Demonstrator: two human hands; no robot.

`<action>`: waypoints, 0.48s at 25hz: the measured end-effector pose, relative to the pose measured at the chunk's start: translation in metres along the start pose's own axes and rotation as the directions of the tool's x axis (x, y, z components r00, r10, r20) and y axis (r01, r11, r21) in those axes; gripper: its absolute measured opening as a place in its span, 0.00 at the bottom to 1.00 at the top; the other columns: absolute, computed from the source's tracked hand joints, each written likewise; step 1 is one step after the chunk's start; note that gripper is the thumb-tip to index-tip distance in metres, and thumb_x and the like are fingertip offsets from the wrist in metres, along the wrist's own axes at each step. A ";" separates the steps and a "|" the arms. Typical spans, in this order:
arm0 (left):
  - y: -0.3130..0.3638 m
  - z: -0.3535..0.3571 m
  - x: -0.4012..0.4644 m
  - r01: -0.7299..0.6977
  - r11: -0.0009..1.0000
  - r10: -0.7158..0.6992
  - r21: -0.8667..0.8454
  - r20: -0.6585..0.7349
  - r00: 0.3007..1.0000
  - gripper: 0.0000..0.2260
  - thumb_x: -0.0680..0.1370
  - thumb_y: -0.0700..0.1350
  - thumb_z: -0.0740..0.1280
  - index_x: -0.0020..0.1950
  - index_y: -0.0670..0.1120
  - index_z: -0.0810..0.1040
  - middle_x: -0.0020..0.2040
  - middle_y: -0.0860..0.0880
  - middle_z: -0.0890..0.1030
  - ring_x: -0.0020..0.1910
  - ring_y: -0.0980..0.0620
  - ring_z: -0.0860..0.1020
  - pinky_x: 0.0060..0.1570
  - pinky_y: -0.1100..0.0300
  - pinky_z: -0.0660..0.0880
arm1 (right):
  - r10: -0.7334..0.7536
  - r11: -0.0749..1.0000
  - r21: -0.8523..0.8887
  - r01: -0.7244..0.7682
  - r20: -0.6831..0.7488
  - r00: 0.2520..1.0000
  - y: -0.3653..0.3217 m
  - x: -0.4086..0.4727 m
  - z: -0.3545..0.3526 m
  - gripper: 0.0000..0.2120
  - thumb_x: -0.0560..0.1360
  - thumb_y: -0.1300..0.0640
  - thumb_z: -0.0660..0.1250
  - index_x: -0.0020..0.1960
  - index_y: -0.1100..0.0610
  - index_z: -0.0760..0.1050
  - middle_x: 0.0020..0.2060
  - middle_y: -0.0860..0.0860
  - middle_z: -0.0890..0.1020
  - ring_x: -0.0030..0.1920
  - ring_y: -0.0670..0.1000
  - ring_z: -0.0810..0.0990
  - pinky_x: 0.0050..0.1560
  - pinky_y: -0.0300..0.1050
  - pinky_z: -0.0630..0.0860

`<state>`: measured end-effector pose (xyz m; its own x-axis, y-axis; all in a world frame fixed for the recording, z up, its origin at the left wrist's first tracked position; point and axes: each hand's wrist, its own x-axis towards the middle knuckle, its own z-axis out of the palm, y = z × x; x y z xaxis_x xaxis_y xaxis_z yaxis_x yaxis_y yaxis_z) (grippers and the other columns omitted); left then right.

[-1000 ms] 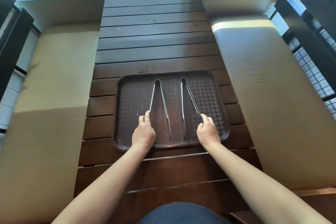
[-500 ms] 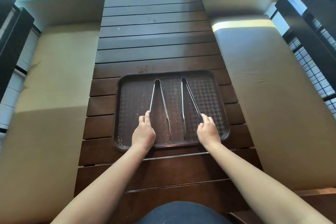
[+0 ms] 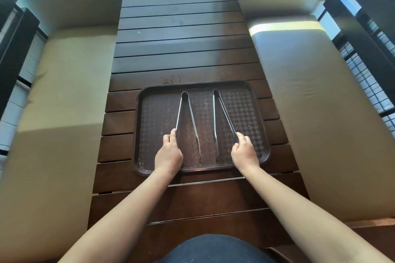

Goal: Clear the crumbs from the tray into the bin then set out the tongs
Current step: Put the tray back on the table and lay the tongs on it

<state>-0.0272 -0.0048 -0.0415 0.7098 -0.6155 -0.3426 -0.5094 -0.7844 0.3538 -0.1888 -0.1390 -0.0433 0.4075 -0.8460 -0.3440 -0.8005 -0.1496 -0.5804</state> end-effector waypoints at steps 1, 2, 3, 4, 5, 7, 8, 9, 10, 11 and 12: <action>0.000 0.000 0.000 0.000 1.000 0.000 0.003 -0.002 1.000 0.27 0.78 0.37 0.54 0.76 0.48 0.54 0.70 0.44 0.63 0.50 0.37 0.77 0.43 0.52 0.69 | -0.002 1.000 0.002 0.002 0.000 1.000 0.000 0.000 0.000 0.20 0.79 0.62 0.51 0.71 0.59 0.64 0.66 0.56 0.68 0.61 0.58 0.73 0.59 0.49 0.69; 0.000 0.001 0.000 0.000 1.000 0.000 0.003 -0.004 1.000 0.26 0.78 0.37 0.54 0.76 0.48 0.54 0.70 0.44 0.63 0.50 0.37 0.77 0.42 0.53 0.69 | -0.003 1.000 0.005 0.003 -0.001 1.000 0.000 0.000 0.000 0.20 0.79 0.62 0.52 0.71 0.59 0.64 0.66 0.56 0.69 0.61 0.58 0.73 0.58 0.48 0.69; -0.001 0.001 0.001 -0.001 1.000 0.001 0.002 -0.004 1.000 0.26 0.78 0.37 0.54 0.76 0.48 0.54 0.70 0.44 0.63 0.49 0.37 0.77 0.42 0.53 0.69 | -0.004 1.000 0.008 0.004 -0.002 1.000 0.000 0.000 -0.001 0.20 0.79 0.62 0.52 0.71 0.59 0.64 0.66 0.56 0.69 0.61 0.57 0.73 0.58 0.48 0.69; -0.001 0.001 0.001 -0.005 1.000 0.005 -0.002 -0.005 1.000 0.26 0.78 0.37 0.54 0.76 0.48 0.54 0.70 0.44 0.63 0.49 0.37 0.77 0.42 0.53 0.69 | -0.004 1.000 0.011 0.004 -0.003 1.000 0.000 0.000 -0.001 0.20 0.79 0.62 0.52 0.71 0.59 0.64 0.66 0.56 0.69 0.61 0.57 0.72 0.59 0.48 0.69; -0.002 0.002 0.001 -0.008 1.000 0.008 -0.005 -0.005 1.000 0.27 0.78 0.37 0.54 0.76 0.48 0.54 0.70 0.44 0.63 0.49 0.37 0.77 0.43 0.52 0.71 | -0.004 1.000 0.012 0.004 -0.003 1.000 0.000 0.000 -0.001 0.20 0.79 0.62 0.51 0.71 0.59 0.64 0.66 0.56 0.68 0.61 0.57 0.72 0.59 0.47 0.69; -0.003 0.002 0.001 -0.013 1.000 0.013 -0.001 -0.007 1.000 0.26 0.78 0.37 0.54 0.76 0.48 0.54 0.71 0.44 0.63 0.50 0.38 0.78 0.44 0.52 0.72 | -0.003 1.000 0.009 0.003 -0.001 1.000 0.000 0.000 -0.001 0.20 0.79 0.62 0.51 0.71 0.58 0.63 0.66 0.56 0.68 0.61 0.57 0.72 0.58 0.46 0.69; -0.003 0.002 0.001 -0.016 1.000 0.016 0.002 -0.007 1.000 0.26 0.78 0.37 0.54 0.76 0.48 0.54 0.71 0.44 0.63 0.50 0.38 0.78 0.44 0.52 0.72 | -0.005 1.000 0.008 0.005 0.000 1.000 0.000 0.000 -0.002 0.20 0.79 0.62 0.51 0.71 0.59 0.63 0.66 0.56 0.68 0.61 0.57 0.73 0.58 0.46 0.69; -0.003 0.002 0.000 -0.018 1.000 0.018 0.003 -0.008 1.000 0.26 0.78 0.37 0.54 0.76 0.47 0.54 0.71 0.44 0.63 0.49 0.39 0.78 0.44 0.52 0.72 | -0.006 1.000 0.009 0.006 -0.001 1.000 0.000 0.000 -0.002 0.20 0.79 0.62 0.51 0.71 0.59 0.63 0.66 0.56 0.68 0.61 0.57 0.72 0.57 0.46 0.69; -0.003 0.002 0.000 -0.016 1.000 0.016 0.001 -0.007 1.000 0.26 0.78 0.37 0.54 0.76 0.47 0.53 0.71 0.44 0.63 0.50 0.39 0.78 0.44 0.52 0.72 | -0.007 1.000 0.011 0.007 -0.002 1.000 0.000 0.001 -0.002 0.20 0.79 0.62 0.51 0.71 0.59 0.63 0.66 0.56 0.68 0.61 0.57 0.72 0.58 0.46 0.69; -0.002 0.001 0.000 -0.014 1.000 0.014 -0.001 -0.005 1.000 0.26 0.78 0.37 0.54 0.76 0.48 0.53 0.71 0.44 0.63 0.50 0.38 0.78 0.45 0.52 0.72 | -0.006 1.000 0.013 0.006 -0.003 1.000 0.000 0.001 -0.002 0.20 0.79 0.62 0.51 0.71 0.59 0.63 0.66 0.56 0.68 0.61 0.57 0.72 0.58 0.46 0.69; -0.002 0.001 0.000 -0.011 1.000 0.011 -0.002 -0.003 1.000 0.26 0.78 0.37 0.54 0.76 0.48 0.53 0.71 0.44 0.63 0.50 0.38 0.78 0.45 0.51 0.73 | -0.005 1.000 0.015 0.005 -0.004 1.000 0.000 0.001 -0.002 0.20 0.79 0.62 0.51 0.71 0.59 0.63 0.67 0.56 0.68 0.61 0.57 0.72 0.58 0.47 0.69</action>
<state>-0.0269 -0.0035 -0.0426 0.7058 -0.6236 -0.3360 -0.5161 -0.7776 0.3591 -0.1892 -0.1404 -0.0421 0.4102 -0.8470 -0.3382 -0.7915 -0.1464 -0.5934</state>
